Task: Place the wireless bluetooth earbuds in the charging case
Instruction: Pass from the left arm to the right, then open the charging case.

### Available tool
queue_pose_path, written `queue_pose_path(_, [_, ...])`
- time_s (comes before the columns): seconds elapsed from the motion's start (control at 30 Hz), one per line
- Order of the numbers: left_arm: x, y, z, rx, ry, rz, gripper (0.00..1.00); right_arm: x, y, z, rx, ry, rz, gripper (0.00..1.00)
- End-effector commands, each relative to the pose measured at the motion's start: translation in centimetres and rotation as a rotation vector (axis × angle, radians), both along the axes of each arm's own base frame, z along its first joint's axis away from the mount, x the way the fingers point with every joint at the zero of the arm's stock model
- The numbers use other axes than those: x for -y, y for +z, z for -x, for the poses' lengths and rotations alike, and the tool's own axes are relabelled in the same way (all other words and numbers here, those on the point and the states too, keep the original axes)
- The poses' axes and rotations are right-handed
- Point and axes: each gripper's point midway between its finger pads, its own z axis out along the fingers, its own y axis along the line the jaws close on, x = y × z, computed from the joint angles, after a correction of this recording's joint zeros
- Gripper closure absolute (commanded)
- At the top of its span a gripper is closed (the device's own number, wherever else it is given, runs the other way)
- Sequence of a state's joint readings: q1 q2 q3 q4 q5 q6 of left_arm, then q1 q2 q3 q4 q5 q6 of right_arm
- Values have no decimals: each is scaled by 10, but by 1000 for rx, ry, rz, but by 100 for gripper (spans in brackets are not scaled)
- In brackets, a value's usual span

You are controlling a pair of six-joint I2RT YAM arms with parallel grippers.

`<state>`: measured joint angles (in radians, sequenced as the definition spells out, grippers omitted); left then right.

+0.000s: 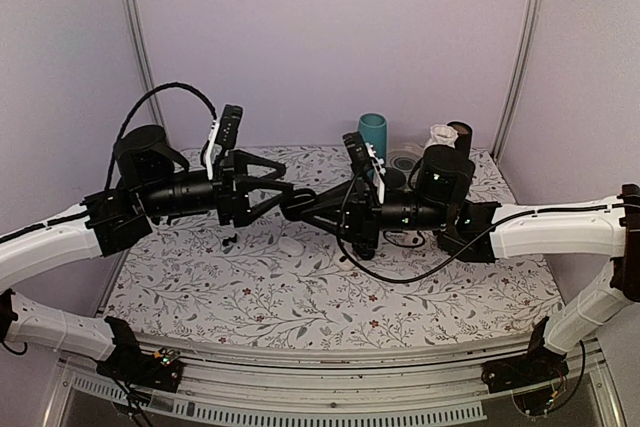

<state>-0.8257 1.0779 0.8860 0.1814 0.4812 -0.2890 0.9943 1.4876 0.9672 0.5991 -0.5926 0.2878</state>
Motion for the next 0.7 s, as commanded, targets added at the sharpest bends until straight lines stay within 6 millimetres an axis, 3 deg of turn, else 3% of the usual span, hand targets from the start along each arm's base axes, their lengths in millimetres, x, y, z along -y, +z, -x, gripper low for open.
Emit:
queue_pose_path(0.0, [-1,8,3,10,-24,4,25,6,16,-2,40,-34,-34,98])
queue_pose_path(0.27, [2,7,22,27,-131,6,16,6,19,-3,35,-32,-37,98])
queue_pose_path(0.5, [6,-10,7,-15,-79,-63,16,4,23,0,37,-14,-43,98])
queue_pose_path(0.67, [6,-11,-1,-12,-32,-77,16,5,25,2,40,-7,-47,98])
